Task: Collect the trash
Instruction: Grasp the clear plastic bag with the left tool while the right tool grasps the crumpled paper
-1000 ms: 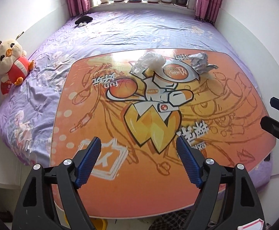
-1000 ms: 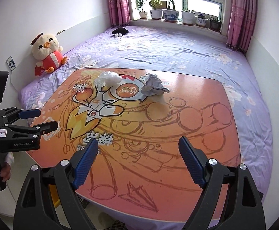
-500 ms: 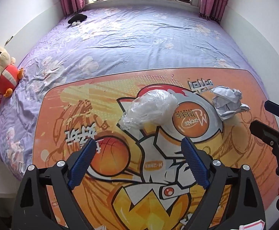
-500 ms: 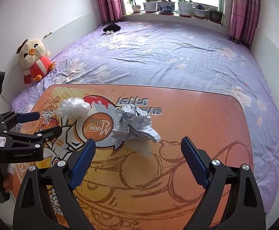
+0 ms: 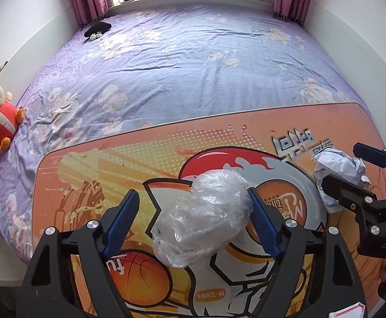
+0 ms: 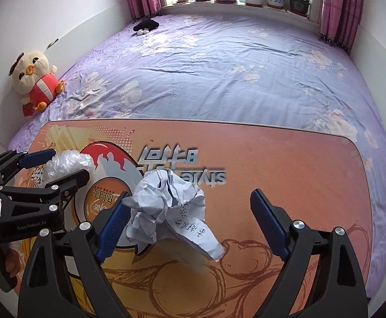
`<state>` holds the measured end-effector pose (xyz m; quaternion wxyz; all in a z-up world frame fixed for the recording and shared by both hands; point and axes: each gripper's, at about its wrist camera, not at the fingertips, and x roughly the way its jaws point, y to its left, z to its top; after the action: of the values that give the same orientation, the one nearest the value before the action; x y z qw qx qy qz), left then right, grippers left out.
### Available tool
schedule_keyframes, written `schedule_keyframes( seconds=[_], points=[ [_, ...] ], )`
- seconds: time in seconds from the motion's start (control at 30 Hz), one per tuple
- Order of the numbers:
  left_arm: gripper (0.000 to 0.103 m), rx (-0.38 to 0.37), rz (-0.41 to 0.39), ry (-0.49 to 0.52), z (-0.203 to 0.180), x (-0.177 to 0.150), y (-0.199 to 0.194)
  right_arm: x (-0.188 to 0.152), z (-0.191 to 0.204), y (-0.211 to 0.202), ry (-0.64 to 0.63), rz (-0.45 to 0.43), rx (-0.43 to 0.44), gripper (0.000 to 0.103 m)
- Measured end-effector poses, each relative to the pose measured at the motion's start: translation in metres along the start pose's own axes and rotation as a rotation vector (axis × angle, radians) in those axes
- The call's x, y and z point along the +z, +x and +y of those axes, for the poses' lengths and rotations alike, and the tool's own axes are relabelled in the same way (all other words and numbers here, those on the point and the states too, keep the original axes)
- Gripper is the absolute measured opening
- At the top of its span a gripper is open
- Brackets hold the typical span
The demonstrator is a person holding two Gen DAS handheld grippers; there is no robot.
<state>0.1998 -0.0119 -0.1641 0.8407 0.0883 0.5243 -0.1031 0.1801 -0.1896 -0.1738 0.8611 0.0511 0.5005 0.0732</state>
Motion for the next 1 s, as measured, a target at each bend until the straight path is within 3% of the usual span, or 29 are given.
schedule_keyframes(
  seconds=[0.17,0.23,0.33,0.5,1.0],
  points=[
    [0.048,-0.024,0.000,0.006,0.000,-0.002,0.004,0.001,0.005,0.004,-0.017,0.015,0.047,0.051],
    [0.040,-0.035,-0.003,0.005,0.000,-0.004,0.001,0.000,0.009,0.001,-0.030,0.009,0.043,0.050],
    [0.037,-0.043,-0.003,-0.004,0.001,-0.009,-0.003,-0.005,0.008,-0.003,-0.026,0.009,0.043,0.049],
    [0.037,-0.060,-0.008,-0.055,0.011,-0.025,-0.018,-0.020,0.004,-0.019,-0.028,0.016,0.037,0.049],
    [0.037,-0.036,0.028,-0.217,0.034,-0.119,-0.082,-0.108,0.008,-0.083,-0.054,0.081,0.046,0.049]
  ],
)
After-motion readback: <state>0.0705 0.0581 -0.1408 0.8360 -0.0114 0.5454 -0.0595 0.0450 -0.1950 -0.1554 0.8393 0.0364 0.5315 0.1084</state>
